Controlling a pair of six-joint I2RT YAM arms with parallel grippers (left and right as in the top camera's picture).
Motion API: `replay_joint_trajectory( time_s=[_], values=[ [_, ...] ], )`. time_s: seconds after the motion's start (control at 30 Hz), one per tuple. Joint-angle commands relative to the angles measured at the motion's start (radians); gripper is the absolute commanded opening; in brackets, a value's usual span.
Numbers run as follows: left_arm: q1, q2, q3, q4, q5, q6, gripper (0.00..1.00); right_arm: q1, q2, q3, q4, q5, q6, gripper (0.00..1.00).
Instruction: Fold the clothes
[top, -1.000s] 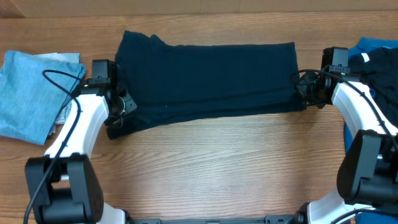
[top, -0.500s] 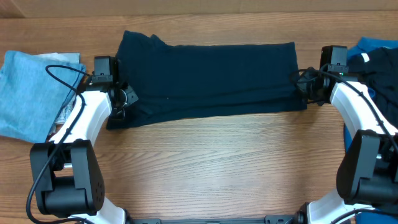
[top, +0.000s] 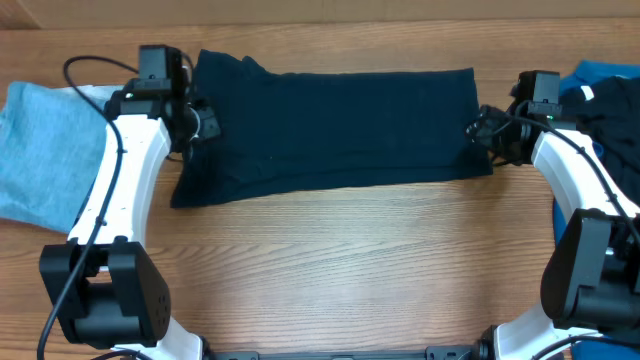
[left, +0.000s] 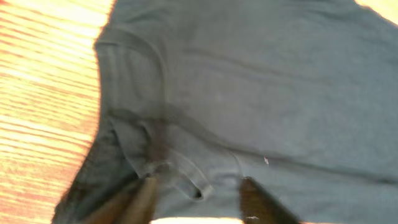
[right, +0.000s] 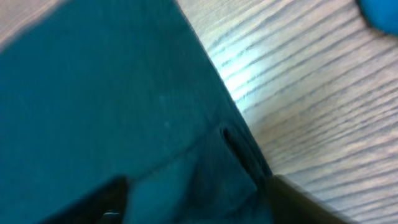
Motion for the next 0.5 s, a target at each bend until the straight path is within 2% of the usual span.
replay_joint_trajectory(
  time_s=[0.0, 0.03, 0.23, 0.3, 0.47],
  values=[
    [-0.056, 0.003, 0.029, -0.063, 0.022, 0.065, 0.04, 0.002, 0.001, 0.029, -0.024, -0.063, -0.063, 0.16],
    [-0.068, 0.005, 0.023, -0.081, 0.017, 0.065, 0.04, 0.003, 0.001, 0.029, -0.026, -0.088, -0.063, 0.04],
    [-0.093, 0.011, -0.105, -0.103, 0.021, 0.062, 0.04, 0.034, 0.001, 0.027, -0.12, -0.093, -0.071, 0.04],
    [-0.109, 0.011, -0.151, -0.084, 0.014, 0.105, 0.04, 0.034, 0.001, 0.026, -0.158, -0.093, -0.031, 0.04],
    [-0.119, 0.011, -0.211, -0.05, -0.016, 0.121, 0.04, 0.034, 0.002, -0.015, -0.128, -0.092, -0.031, 0.04]
  ],
)
